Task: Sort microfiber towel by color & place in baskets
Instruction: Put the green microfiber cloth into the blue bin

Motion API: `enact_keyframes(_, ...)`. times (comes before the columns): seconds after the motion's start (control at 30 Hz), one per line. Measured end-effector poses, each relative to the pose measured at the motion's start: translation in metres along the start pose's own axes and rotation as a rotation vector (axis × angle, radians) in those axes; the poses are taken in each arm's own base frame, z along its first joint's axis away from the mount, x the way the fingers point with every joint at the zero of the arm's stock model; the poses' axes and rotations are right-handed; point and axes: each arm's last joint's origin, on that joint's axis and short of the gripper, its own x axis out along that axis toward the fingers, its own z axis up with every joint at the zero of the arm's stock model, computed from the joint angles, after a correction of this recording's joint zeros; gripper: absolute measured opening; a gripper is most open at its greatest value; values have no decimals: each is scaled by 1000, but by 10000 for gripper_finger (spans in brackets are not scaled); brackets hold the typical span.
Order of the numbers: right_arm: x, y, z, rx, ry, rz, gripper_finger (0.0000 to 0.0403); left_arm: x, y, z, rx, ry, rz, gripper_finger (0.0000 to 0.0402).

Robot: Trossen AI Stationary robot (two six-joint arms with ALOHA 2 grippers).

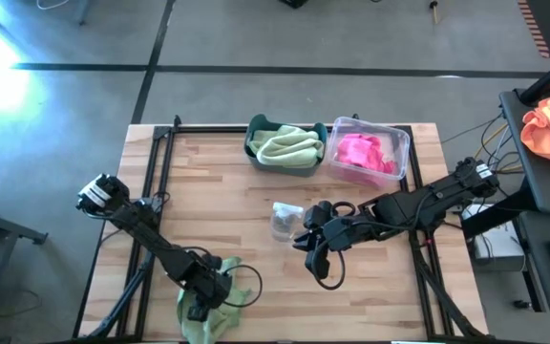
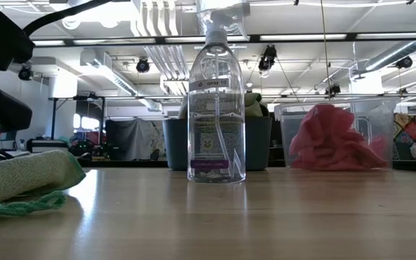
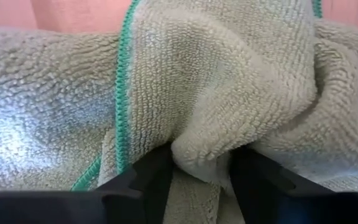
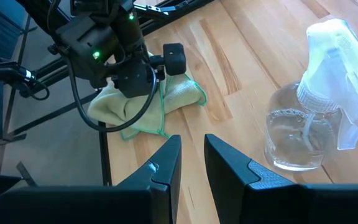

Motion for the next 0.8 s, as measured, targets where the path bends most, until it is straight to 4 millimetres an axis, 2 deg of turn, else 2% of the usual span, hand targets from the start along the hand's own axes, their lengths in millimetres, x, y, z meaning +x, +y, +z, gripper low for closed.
enact_keyframes(0.3, 0, 0, 0, 0, 0, 0, 63, 0, 1, 0, -47, -4, 10, 85)
enact_keyframes(0.47, 0, 0, 0, -1, 0, -1, 63, -2, -2, 4, -53, -12, 9, 76)
enact_keyframes(0.63, 0, 0, 0, -5, 0, -1, 63, -15, -11, 16, -47, -39, 35, 75)
enact_keyframes(0.8, 0, 0, 0, -17, 0, -1, 63, -40, -22, 30, -16, -52, 115, 75)
